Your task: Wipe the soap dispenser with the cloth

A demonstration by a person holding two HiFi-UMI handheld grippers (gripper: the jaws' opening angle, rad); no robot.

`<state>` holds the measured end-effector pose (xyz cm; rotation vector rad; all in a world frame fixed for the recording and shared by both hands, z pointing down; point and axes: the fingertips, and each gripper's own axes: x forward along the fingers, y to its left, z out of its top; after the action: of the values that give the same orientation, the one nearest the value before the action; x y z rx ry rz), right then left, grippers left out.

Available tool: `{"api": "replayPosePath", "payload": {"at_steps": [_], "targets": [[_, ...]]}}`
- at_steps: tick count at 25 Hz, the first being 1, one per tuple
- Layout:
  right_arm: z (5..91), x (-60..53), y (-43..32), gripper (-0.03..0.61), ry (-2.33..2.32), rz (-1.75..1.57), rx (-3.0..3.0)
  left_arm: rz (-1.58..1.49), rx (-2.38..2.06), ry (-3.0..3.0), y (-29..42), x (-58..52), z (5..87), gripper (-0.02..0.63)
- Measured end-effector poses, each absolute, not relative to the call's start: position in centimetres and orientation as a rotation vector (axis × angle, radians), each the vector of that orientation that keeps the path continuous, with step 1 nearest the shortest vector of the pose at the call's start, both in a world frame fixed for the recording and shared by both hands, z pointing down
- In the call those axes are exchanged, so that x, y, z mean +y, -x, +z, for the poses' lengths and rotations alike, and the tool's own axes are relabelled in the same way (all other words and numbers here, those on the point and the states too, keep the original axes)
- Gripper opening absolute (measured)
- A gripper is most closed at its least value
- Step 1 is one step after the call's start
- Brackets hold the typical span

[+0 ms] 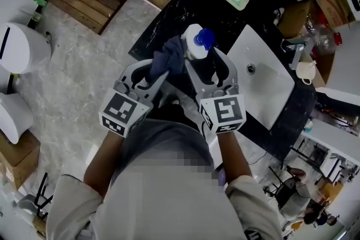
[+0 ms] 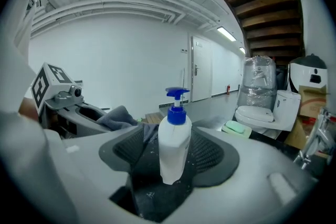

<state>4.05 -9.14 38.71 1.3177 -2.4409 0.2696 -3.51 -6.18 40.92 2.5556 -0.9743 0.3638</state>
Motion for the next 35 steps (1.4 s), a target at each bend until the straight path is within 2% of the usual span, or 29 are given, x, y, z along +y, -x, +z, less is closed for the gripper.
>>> {"api": "replayPosePath", "payload": {"at_steps": [10,14,17,26,28,35], "targets": [[37.3,-5.4,-5.5,0.250,-1.344,0.234,-2.467,0.311,-1.052,-2.594,3.4,-3.8,38.2,0.101],[36.7,-3.6,-6.6,0.231,-1.370,0.216,-2.463,0.295,-1.061,-2.606,2.6,-2.1,37.5,0.101],[35.8,-2.4,-7.6,0.194,-1.386,0.203,-2.476,0.260,-1.061,-2.611,1.8,-0.9,36.8,0.101],[33.5,1.0,-11.4,0.019,-1.466,0.170,-2.498,0.191,-1.029,-2.630,-1.4,1.7,34.5,0.101],[33.3,1.5,-11.9,0.002,-1.454,0.159,-2.509,0.180,-1.030,-2.634,-1.9,2.0,34.2,0.101],[32.5,3.0,-13.3,-0.001,-1.497,0.135,-2.523,0.146,-1.036,-2.637,-3.2,2.7,33.9,0.101]]}}
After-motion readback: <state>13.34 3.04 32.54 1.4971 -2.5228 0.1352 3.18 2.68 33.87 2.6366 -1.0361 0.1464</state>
